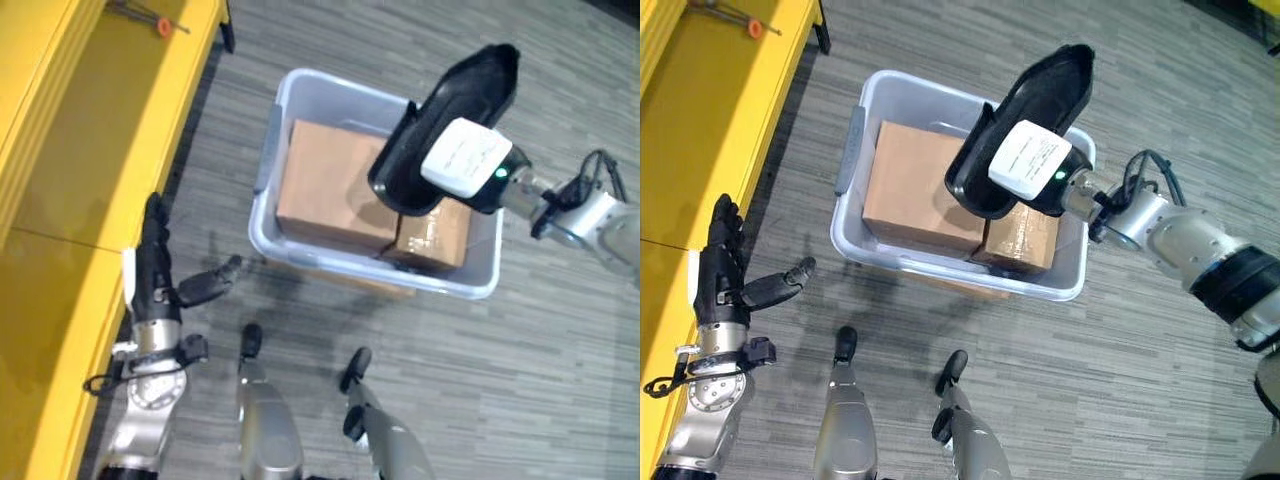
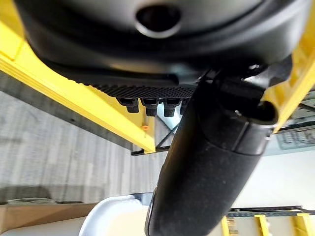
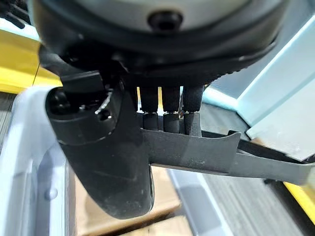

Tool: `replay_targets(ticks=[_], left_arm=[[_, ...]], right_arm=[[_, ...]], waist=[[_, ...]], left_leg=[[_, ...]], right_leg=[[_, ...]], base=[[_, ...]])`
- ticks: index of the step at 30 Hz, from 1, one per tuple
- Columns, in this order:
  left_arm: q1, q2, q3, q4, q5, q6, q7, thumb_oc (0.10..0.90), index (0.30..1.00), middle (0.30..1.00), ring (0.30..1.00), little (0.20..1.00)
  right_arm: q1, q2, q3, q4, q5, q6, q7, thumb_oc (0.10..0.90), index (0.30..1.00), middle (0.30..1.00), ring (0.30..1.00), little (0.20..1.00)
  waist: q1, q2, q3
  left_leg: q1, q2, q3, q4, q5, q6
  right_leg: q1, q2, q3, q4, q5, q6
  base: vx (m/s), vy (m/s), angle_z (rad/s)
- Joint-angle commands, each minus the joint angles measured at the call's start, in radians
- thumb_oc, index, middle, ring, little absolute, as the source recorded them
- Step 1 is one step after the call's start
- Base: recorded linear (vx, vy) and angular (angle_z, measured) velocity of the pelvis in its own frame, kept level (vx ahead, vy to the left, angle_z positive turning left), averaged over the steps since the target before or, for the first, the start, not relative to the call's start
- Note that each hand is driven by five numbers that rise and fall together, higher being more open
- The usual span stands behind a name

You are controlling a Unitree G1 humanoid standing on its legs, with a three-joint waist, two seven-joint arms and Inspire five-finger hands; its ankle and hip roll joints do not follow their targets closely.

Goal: Move parts from the plastic box to the shelf.

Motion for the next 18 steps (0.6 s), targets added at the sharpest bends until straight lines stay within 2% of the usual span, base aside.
replay_targets(ticks=[1,8,9,10,12,18], left_arm=[[-0.042,0.041,-0.009,-0.076,0.050,-0.083,-0.034,0.900,1.000,1.000,1.000,1.000],[-0.037,0.038,-0.028,-0.081,0.057,-0.085,-0.080,0.900,1.000,1.000,1.000,1.000],[-0.044,0.038,-0.033,-0.083,0.062,-0.087,-0.088,0.900,1.000,1.000,1.000,1.000],[-0.043,0.039,-0.033,-0.083,0.063,-0.087,-0.088,0.900,1.000,1.000,1.000,1.000],[-0.056,0.037,-0.046,-0.086,0.087,-0.087,-0.095,0.900,1.000,1.000,1.000,1.000],[-0.105,0.074,-0.087,-0.107,0.238,-0.088,-0.068,0.900,1.000,1.000,1.000,1.000]], right_arm=[[-0.092,-0.087,-0.104,-0.056,0.092,0.028,-0.042,0.400,0.300,0.300,0.300,0.300],[0.018,-0.079,-0.244,-0.141,0.162,-0.005,-0.024,0.400,0.300,0.300,0.300,0.300],[0.048,-0.064,-0.274,-0.149,0.174,-0.010,-0.018,0.400,0.300,0.300,0.300,0.300],[0.052,-0.064,-0.278,-0.151,0.174,-0.010,-0.017,0.400,0.300,0.300,0.300,0.300],[0.103,-0.033,-0.335,-0.170,0.200,-0.021,-0.013,0.400,0.300,0.300,0.300,0.300],[0.089,0.012,-0.333,-0.174,0.246,-0.045,-0.003,0.400,0.300,0.300,0.300,0.300]], waist=[[-0.016,0.020,-0.090],[-0.062,0.032,-0.203],[-0.072,0.035,-0.232],[-0.071,0.034,-0.232],[-0.090,0.044,-0.270],[-0.122,0.057,-0.333]], left_leg=[[0.082,-0.043,0.007,-0.034,-0.074,0.044],[0.127,-0.049,0.026,-0.036,-0.077,0.044],[0.141,-0.050,0.033,-0.036,-0.077,0.042],[0.142,-0.049,0.034,-0.036,-0.078,0.042],[0.168,-0.047,0.044,-0.036,-0.083,0.039],[0.202,-0.036,0.069,-0.036,-0.088,0.030]], right_leg=[[0.084,-0.136,-0.004,0.074,-0.068,0.106],[0.116,-0.135,0.023,0.047,-0.065,0.123],[0.124,-0.134,0.030,0.041,-0.066,0.126],[0.125,-0.134,0.030,0.040,-0.066,0.126],[0.149,-0.132,0.041,0.024,-0.068,0.128],[0.173,-0.122,0.059,-0.001,-0.073,0.129]], base=[[0.03,-0.027,-0.12],[0.03,-0.033,-0.09],[0.02,-0.041,-0.11],[0.04,-0.048,-0.20],[0.04,-0.040,-0.16],[0.01,-0.027,-0.14]])
